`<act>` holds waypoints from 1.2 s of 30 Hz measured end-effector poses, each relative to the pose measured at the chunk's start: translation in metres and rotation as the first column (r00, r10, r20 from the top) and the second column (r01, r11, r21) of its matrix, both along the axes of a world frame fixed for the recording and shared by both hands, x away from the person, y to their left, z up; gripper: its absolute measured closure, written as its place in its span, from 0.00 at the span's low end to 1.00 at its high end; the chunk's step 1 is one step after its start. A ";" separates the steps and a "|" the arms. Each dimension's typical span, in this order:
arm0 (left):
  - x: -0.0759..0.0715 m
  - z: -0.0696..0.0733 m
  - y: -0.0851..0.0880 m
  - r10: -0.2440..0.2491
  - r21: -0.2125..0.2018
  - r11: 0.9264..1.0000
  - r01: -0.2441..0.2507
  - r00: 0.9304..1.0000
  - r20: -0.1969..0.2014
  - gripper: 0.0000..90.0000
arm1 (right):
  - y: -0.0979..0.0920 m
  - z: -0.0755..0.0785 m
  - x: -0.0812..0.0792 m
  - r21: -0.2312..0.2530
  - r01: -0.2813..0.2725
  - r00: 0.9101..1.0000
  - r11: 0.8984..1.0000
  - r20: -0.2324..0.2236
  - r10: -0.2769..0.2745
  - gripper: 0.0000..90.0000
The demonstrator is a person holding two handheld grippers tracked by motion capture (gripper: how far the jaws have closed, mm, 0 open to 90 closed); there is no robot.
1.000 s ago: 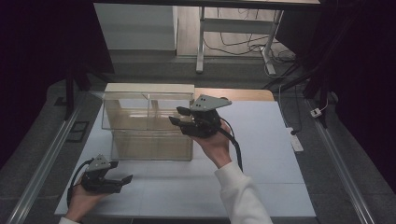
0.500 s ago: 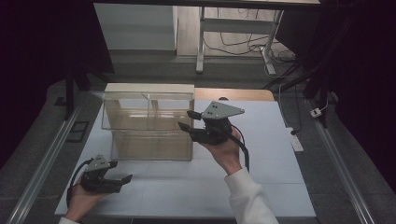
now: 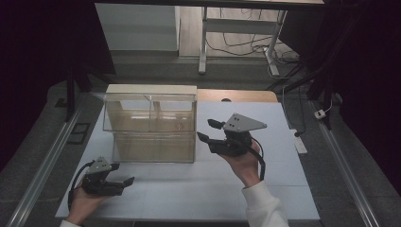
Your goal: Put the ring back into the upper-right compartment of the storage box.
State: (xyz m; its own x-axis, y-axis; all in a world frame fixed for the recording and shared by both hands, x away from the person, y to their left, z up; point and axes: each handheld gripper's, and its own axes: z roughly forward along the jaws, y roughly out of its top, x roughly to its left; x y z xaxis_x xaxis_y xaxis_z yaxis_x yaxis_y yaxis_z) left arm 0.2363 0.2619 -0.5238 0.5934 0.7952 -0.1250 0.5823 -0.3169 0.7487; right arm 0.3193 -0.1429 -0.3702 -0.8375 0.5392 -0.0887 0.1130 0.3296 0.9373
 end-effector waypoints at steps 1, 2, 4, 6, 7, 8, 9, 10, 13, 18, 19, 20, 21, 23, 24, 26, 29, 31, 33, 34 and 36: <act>0.000 0.000 0.000 0.001 0.001 1.000 -0.001 1.000 0.001 0.18 | -0.003 -0.002 -0.001 0.002 0.007 1.000 1.000 -0.002 -0.007 0.48; 0.000 0.000 0.000 0.000 0.001 1.000 0.000 1.000 0.001 0.17 | -0.006 -0.004 -0.001 -0.001 0.012 1.000 1.000 -0.004 -0.012 0.47; 0.000 0.000 0.000 0.001 0.002 1.000 -0.001 1.000 0.001 0.18 | -0.013 -0.009 -0.003 -0.014 0.023 1.000 1.000 -0.009 -0.023 0.47; 0.000 0.000 0.000 0.001 0.001 1.000 -0.001 1.000 0.001 0.18 | -0.021 -0.015 -0.003 -0.030 0.040 0.999 0.999 -0.018 -0.041 0.46; 0.000 0.000 0.000 0.001 0.001 1.000 -0.001 1.000 0.000 0.18 | -0.025 -0.018 -0.004 -0.029 0.048 0.998 0.998 -0.027 -0.049 0.46; 0.000 0.000 0.000 -0.001 0.002 1.000 0.001 1.000 -0.001 0.17 | -0.030 -0.021 -0.004 -0.031 0.055 0.998 0.998 -0.031 -0.056 0.46; 0.000 0.000 -0.001 -0.002 0.003 1.000 0.002 1.000 -0.001 0.18 | -0.035 -0.024 -0.004 -0.033 0.066 0.997 0.997 -0.037 -0.067 0.46; 0.000 0.000 -0.001 -0.002 0.004 1.000 0.002 1.000 0.000 0.17 | -0.039 -0.027 -0.004 -0.037 0.080 0.996 0.996 -0.043 -0.082 0.45; 0.000 0.000 -0.001 -0.001 0.002 1.000 0.001 1.000 -0.001 0.17 | -0.053 -0.038 -0.005 -0.052 0.103 0.992 0.993 -0.064 -0.106 0.45; 0.000 0.000 -0.002 -0.002 0.004 1.000 0.002 1.000 -0.001 0.17 | -0.076 -0.056 -0.008 -0.081 0.140 0.985 0.987 -0.090 -0.147 0.44; 0.000 -0.001 -0.002 -0.001 0.004 1.000 0.001 1.000 -0.001 0.17 | -0.081 -0.059 -0.009 -0.086 0.147 0.983 0.985 -0.098 -0.155 0.44; 0.000 -0.001 -0.002 -0.001 0.004 1.000 0.001 1.000 -0.001 0.17 | -0.086 -0.063 -0.010 -0.084 0.154 0.981 0.984 -0.103 -0.162 0.43; 0.000 -0.001 -0.002 -0.001 0.004 1.000 0.001 1.000 -0.001 0.17 | -0.091 -0.065 -0.010 -0.090 0.162 0.979 0.983 -0.107 -0.171 0.43; 0.000 -0.001 -0.002 -0.001 0.005 1.000 0.001 1.000 -0.001 0.17 | -0.100 -0.071 -0.012 -0.094 0.179 0.975 0.979 -0.115 -0.189 0.43; 0.000 -0.001 -0.002 -0.001 0.004 1.000 0.001 1.000 -0.002 0.17 | -0.104 -0.073 -0.012 -0.097 0.185 0.973 0.978 -0.118 -0.196 0.43; 0.000 -0.001 -0.002 -0.002 0.004 1.000 0.002 1.000 -0.003 0.17 | -0.112 -0.079 -0.014 -0.107 0.201 0.969 0.974 -0.123 -0.213 0.43; -0.001 -0.001 -0.003 -0.004 0.005 1.000 0.004 1.000 -0.003 0.17 | -0.123 -0.087 -0.015 -0.123 0.217 0.963 0.968 -0.136 -0.233 0.42; -0.001 -0.001 -0.003 -0.003 0.004 1.000 0.003 1.000 -0.002 0.17 | -0.130 -0.092 -0.016 -0.138 0.226 0.959 0.964 -0.140 -0.245 0.42; -0.001 -0.001 -0.003 -0.003 0.003 1.000 0.003 1.000 -0.002 0.17 | -0.137 -0.097 -0.018 -0.160 0.234 0.956 0.959 -0.140 -0.257 0.42; 0.000 -0.001 -0.003 -0.003 0.004 1.000 0.003 1.000 -0.002 0.17 | -0.141 -0.100 -0.018 -0.169 0.240 0.954 0.956 -0.141 -0.264 0.42; 0.000 -0.001 -0.003 -0.003 0.004 1.000 0.003 1.000 -0.002 0.17 | -0.148 -0.104 -0.019 -0.177 0.248 0.950 0.952 -0.149 -0.275 0.41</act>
